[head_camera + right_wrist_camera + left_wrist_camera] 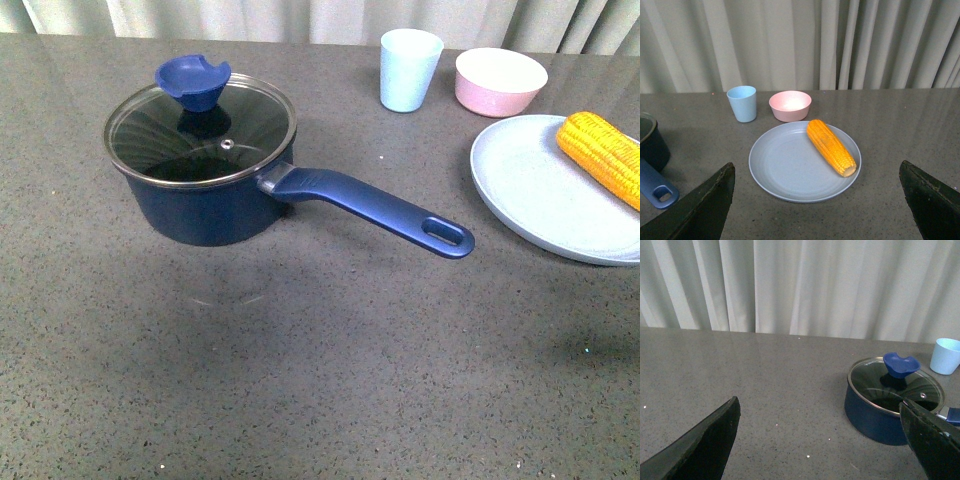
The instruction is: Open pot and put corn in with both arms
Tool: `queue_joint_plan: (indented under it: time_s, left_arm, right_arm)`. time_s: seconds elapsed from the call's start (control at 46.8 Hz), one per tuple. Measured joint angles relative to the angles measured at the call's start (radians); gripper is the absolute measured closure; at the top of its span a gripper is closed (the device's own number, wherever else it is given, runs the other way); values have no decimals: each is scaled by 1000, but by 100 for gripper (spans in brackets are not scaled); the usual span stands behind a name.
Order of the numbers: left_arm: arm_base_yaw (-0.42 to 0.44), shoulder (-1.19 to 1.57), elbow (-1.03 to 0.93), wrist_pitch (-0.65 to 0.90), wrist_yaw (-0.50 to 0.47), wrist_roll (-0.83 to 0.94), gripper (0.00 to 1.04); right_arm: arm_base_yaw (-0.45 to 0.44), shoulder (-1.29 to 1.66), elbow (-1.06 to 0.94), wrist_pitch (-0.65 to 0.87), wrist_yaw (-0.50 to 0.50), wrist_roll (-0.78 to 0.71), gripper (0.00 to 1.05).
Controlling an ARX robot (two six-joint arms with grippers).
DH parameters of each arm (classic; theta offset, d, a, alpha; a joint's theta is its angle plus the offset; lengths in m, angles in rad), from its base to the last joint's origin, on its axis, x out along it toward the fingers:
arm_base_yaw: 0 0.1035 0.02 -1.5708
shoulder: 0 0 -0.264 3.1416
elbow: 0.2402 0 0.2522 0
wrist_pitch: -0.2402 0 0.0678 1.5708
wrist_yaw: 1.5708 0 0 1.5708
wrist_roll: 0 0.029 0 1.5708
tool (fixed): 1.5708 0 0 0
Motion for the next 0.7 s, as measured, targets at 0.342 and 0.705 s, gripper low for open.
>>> queue_joint_plan:
  time_s: [0.342, 0.705]
  left_arm:
    - [0, 0, 0, 0, 0, 0, 9]
    - [0, 0, 0, 0, 0, 0, 9]
  right_arm:
    - [0, 0, 0, 0, 0, 0, 9]
    - [0, 0, 0, 0, 0, 0, 9]
